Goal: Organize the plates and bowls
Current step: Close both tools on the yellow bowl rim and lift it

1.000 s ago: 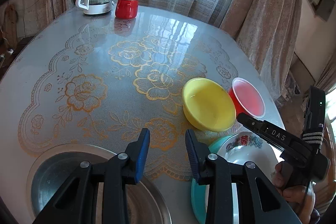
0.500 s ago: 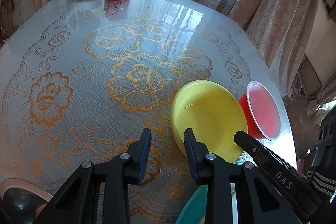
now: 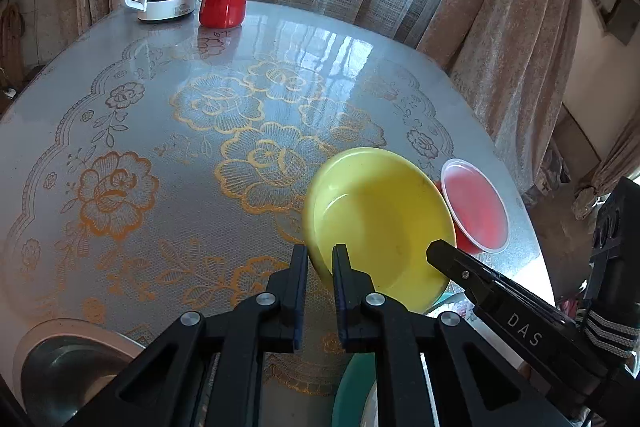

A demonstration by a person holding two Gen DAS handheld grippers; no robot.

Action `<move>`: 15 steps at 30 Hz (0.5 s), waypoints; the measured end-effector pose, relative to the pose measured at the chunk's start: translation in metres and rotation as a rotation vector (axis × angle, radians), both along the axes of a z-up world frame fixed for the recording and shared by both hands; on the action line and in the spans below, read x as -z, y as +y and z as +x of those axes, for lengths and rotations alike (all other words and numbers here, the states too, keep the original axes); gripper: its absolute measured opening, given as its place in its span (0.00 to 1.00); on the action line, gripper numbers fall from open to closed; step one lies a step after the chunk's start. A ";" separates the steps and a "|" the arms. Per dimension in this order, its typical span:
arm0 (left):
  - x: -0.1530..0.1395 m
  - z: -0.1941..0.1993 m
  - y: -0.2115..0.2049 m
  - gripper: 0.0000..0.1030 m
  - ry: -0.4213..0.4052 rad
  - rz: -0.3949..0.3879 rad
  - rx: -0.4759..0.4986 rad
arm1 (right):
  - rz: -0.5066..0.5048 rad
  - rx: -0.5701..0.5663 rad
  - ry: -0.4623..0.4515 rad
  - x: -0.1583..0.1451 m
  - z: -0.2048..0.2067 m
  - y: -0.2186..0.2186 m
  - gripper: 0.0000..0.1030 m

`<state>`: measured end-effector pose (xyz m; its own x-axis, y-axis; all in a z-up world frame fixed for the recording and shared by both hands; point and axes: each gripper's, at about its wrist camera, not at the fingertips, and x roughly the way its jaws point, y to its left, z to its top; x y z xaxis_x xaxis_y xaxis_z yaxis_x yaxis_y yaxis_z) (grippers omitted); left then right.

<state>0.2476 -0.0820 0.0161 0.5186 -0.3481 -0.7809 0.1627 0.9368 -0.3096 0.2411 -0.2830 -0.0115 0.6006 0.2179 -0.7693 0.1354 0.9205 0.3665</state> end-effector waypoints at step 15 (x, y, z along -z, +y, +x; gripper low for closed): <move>-0.030 -0.067 0.043 0.13 -0.098 0.014 -0.018 | 0.053 -0.079 -0.076 -0.028 -0.042 0.042 0.13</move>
